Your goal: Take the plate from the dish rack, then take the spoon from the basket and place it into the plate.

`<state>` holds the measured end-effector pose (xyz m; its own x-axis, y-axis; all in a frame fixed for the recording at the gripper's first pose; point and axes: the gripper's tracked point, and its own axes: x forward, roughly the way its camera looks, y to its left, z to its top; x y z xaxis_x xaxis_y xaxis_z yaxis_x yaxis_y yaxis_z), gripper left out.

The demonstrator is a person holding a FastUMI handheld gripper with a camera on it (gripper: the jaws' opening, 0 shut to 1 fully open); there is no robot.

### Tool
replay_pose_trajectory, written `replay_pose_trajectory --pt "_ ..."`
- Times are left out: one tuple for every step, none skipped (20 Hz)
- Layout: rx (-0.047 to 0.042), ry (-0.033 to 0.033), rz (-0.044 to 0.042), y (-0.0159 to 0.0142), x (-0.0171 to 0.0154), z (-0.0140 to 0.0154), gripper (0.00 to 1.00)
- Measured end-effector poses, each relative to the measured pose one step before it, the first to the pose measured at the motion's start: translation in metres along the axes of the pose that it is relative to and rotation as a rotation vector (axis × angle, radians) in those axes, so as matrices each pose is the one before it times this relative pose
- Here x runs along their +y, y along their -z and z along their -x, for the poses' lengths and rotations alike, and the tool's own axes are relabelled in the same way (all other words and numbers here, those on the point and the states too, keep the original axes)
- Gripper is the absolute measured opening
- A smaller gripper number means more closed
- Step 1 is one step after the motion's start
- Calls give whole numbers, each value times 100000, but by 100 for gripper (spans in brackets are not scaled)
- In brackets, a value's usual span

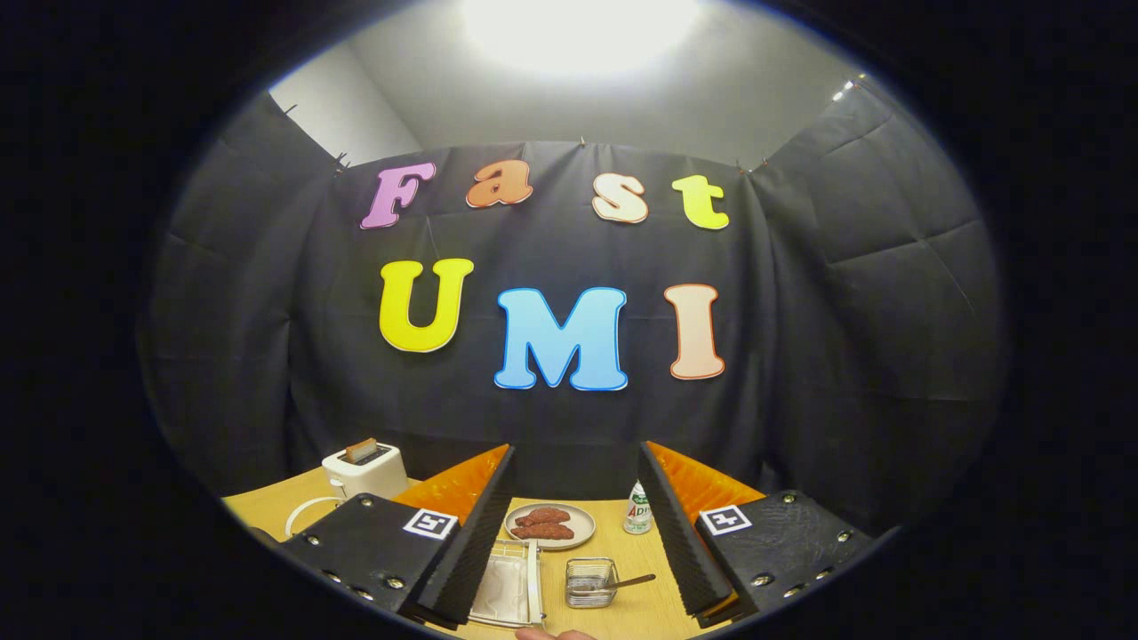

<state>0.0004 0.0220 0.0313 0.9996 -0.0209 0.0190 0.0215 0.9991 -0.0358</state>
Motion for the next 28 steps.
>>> replay_pose_trajectory --pt "1770 1233 -563 280 -15 -102 84" --pt "1463 136 -370 126 387 -238 84" --pt "1634 -410 61 -9 309 -347 84" --pt "2362 -924 1002 273 359 -512 84" --pt "3500 -863 1049 301 172 -502 84" --pt "3339 -1744 376 175 425 -630 84" --pt "3046 -2024 -273 35 414 -674 84" --pt "2923 -1907 -654 64 476 -843 84" --pt "3762 -2504 -1342 300 487 -783 84" --pt "4806 -3470 -1356 628 869 -927 84" --pt "5277 -2834 -960 691 665 -834 84" --pt "5339 -2952 -200 741 572 -856 84" --pt "5538 -1873 171 768 413 -751 84" --pt "4901 -1908 -366 675 445 -649 84" --pt "4487 -1639 -240 575 368 -666 84" --pt "5297 -524 157 806 218 -605 84" --pt "4549 -2393 -147 562 545 -591 84" --pt "3686 -2329 -855 288 746 -602 84" --pt "3787 -1622 -1055 269 409 -366 85" --pt "3370 -1434 -403 453 248 -615 85" --pt "3295 -652 -26 239 72 -562 84" --pt "3207 -500 319 248 67 -663 84" --pt "3359 -381 343 105 -16 -535 84" --pt "3867 734 -312 212 -32 -659 84" --pt "3847 620 74 135 -186 -384 85" --pt "3955 862 58 283 41 -693 85" --pt "3560 397 -337 27 -85 -715 84" --pt "3265 370 -944 145 -44 -705 85"
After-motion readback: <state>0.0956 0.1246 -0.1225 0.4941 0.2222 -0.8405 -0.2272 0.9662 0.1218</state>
